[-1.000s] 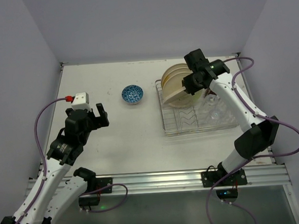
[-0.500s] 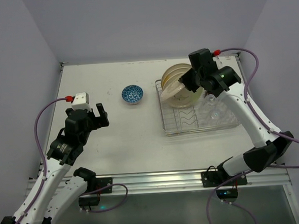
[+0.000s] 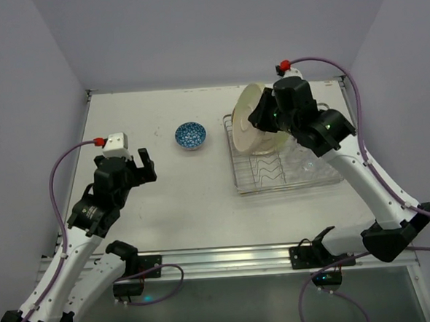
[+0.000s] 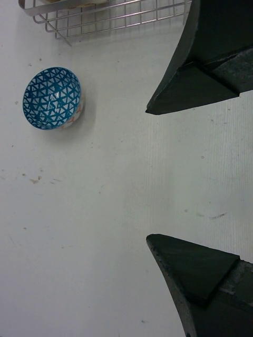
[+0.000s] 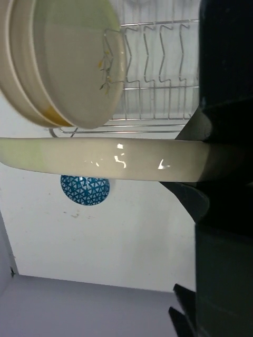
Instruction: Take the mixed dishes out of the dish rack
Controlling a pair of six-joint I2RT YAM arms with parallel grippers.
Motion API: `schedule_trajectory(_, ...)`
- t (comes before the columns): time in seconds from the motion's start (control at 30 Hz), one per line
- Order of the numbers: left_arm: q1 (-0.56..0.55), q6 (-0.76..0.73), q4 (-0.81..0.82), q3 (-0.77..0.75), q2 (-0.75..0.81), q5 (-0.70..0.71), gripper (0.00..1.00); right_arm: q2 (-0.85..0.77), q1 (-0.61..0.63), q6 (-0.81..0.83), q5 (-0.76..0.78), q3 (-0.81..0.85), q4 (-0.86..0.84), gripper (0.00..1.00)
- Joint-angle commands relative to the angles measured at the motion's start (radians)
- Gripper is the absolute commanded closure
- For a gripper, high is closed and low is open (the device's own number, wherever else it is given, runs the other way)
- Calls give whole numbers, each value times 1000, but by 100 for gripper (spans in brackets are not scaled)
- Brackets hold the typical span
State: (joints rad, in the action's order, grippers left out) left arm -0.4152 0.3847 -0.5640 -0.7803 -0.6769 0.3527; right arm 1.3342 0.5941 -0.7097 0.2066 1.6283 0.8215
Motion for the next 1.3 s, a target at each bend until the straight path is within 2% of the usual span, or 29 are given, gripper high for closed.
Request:
schedule_trajectory(0.0, -7, 26, 3, -33, -12, 42, 0, -101, 65, 303, 48, -22, -274, 100)
schedule_trajectory(0.17, -7, 43, -16, -72, -30, 64, 0, -106, 163, 557, 102, -36, -358, 100)
schedule_trajectory(0.33, -7, 95, -37, -145, -61, 83, 0, -66, 282, 792, 239, -50, -435, 100)
schedule_trajectory(0.53, -5, 184, -135, -359, -150, 107, 0, -66, 439, 1120, 410, -191, -744, 100)
schedule_trajectory(0.57, -5, 198, -154, -444, -164, 126, 0, -70, 455, 1210, 427, -215, -850, 100)
schedule_trajectory(0.63, -4, 238, -212, -579, -210, 135, 0, -78, 498, 1298, 451, -286, -950, 100)
schedule_trajectory(0.7, -4, 296, -226, -638, -230, 111, 0, -76, 524, 1450, 488, -340, -1123, 100)
schedule_trajectory(0.83, -4, 365, -189, -704, -230, -39, 0, -53, 591, 1743, 524, -484, -1471, 100)
schedule_trajectory(0.9, -4, 382, -169, -723, -242, -107, 0, -38, 624, 1849, 525, -548, -1592, 100)
schedule_trajectory(0.93, -4, 384, -159, -729, -246, -185, 0, -15, 633, 1953, 525, -567, -1702, 100)
schedule_trajectory(1.03, -2, 398, -117, -709, -279, -346, 0, 34, 667, 2119, 517, -616, -1878, 100)
schedule_trajectory(1.13, -4, 402, -82, -674, -312, -437, 0, 59, 687, 2194, 511, -639, -1950, 100)
schedule_trajectory(1.27, -4, 392, -34, -637, -323, -455, 0, 95, 699, 2239, 507, -665, -2010, 100)
